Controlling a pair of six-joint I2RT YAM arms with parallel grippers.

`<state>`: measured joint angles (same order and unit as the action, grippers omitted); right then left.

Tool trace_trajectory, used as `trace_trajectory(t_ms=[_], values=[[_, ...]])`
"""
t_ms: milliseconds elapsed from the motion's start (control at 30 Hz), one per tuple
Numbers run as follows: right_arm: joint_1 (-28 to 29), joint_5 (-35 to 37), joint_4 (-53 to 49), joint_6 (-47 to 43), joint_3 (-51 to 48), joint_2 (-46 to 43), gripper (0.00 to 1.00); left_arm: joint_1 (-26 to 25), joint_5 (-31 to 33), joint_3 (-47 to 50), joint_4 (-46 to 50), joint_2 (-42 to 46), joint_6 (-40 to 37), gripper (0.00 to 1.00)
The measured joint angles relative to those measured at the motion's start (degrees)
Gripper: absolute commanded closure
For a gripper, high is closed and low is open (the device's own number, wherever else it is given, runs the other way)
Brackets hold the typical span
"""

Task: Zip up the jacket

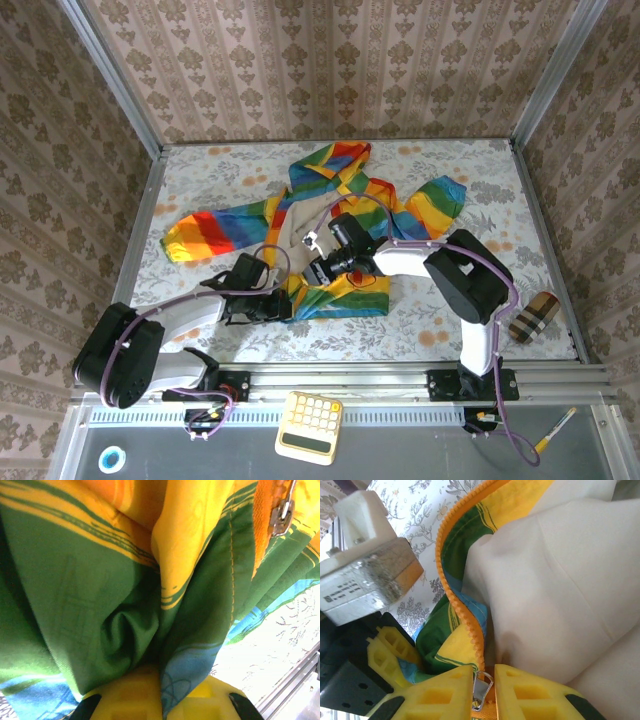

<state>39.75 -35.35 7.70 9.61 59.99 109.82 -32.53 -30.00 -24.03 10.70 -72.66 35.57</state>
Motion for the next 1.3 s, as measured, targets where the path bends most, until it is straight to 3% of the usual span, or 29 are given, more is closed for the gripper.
trace_trajectory(t_ms=[333,533,633,1167,1300], values=[[0.0,-2.1,-1.33,-0.61,1.9,2.43,0.74,0.0,0.02,-0.07,0.17,0.0,0.0,1.0],[0.0,-2.86,-2.25,-0.85,2.27,2.45,0.95,0.0,0.0,-0.11,0.37,0.0,-0.02,1.0],[0.02,-2.78,-2.36,-1.09,2.27,2.43,1.0,-0.02,0.0,-0.11,0.52,0.0,-0.02,1.0],[0.72,3.32,2.01,2.25,-3.82,-5.49,1.0,-0.07,1.77,-1.51,5.81,6.54,-0.2,1.0],[0.72,3.48,4.37,4.13,-4.72,-5.51,0.94,-0.44,2.21,-1.51,5.77,6.75,-0.2,1.0]])
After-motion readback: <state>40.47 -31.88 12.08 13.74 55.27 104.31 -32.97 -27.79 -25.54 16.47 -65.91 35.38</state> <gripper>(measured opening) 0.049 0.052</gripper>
